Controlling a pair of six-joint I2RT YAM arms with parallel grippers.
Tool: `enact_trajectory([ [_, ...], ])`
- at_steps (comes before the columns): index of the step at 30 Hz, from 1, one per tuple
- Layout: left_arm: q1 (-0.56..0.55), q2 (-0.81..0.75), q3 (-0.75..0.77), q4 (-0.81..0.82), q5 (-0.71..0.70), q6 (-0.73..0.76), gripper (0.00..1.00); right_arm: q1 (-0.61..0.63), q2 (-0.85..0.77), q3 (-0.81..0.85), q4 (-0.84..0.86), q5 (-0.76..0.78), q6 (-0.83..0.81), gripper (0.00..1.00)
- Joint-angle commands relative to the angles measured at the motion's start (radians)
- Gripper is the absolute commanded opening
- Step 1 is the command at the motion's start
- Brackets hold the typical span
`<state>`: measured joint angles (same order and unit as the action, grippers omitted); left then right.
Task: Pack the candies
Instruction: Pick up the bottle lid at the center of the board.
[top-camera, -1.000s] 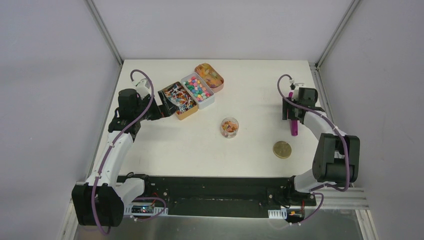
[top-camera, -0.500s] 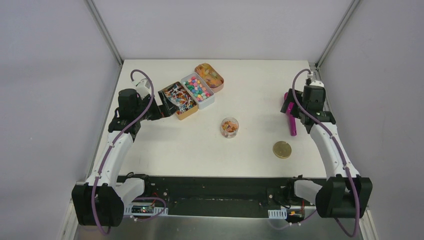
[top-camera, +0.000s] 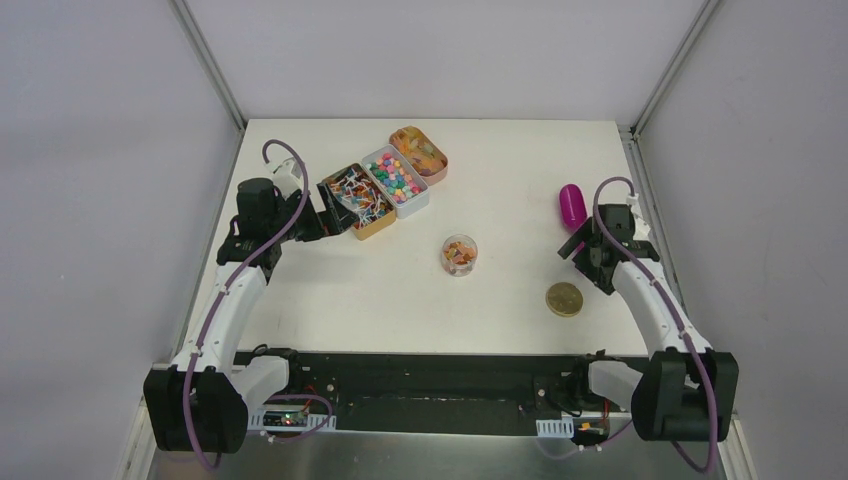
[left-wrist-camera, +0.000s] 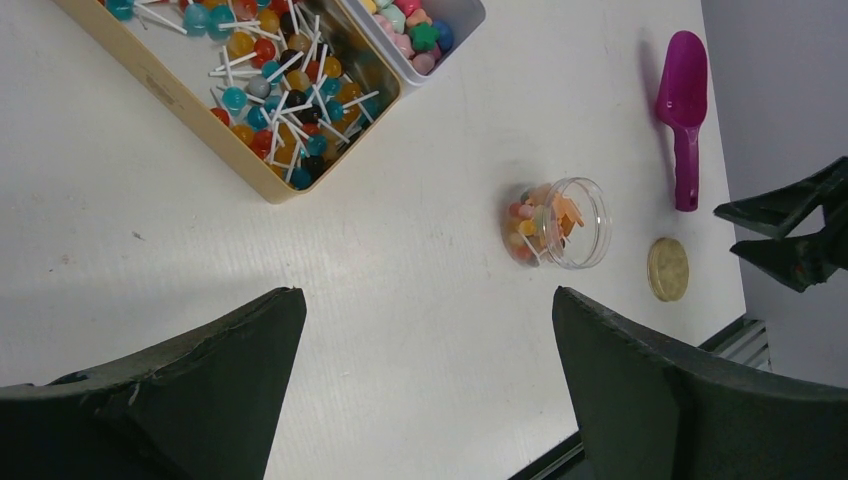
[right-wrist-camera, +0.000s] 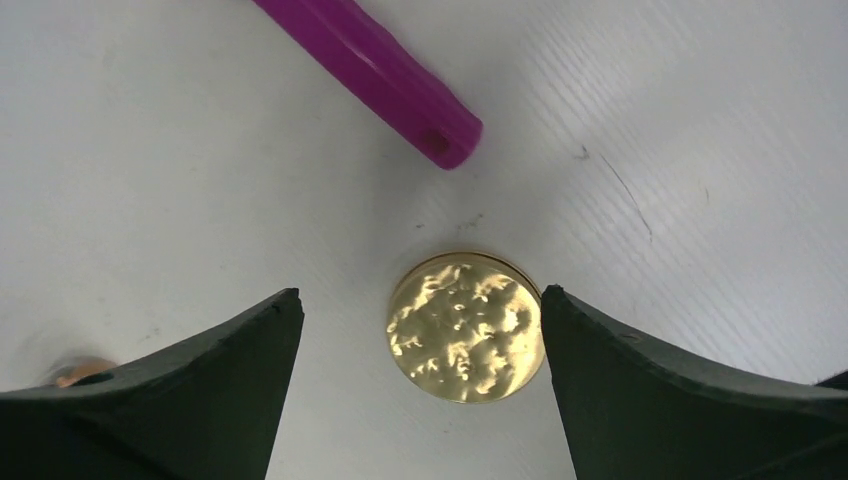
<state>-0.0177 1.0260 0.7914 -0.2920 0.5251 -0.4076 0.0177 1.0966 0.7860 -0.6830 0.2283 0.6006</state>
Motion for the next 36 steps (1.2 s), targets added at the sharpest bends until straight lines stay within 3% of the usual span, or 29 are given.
enact_trajectory([
  [1, 0.007, -0.019, -0.003, 0.033, 0.016, 0.003, 0.99, 0.004, 0.060, -0.056, -0.034, 0.050, 0.162, 0.87],
  [6, 0.007, -0.016, -0.001, 0.033, 0.015, 0.003, 0.99, 0.004, 0.071, -0.104, -0.012, 0.044, 0.235, 0.83],
  [36, 0.007, -0.004, -0.001, 0.038, 0.021, -0.004, 0.99, 0.053, 0.227, -0.079, -0.090, 0.011, 0.423, 0.84],
])
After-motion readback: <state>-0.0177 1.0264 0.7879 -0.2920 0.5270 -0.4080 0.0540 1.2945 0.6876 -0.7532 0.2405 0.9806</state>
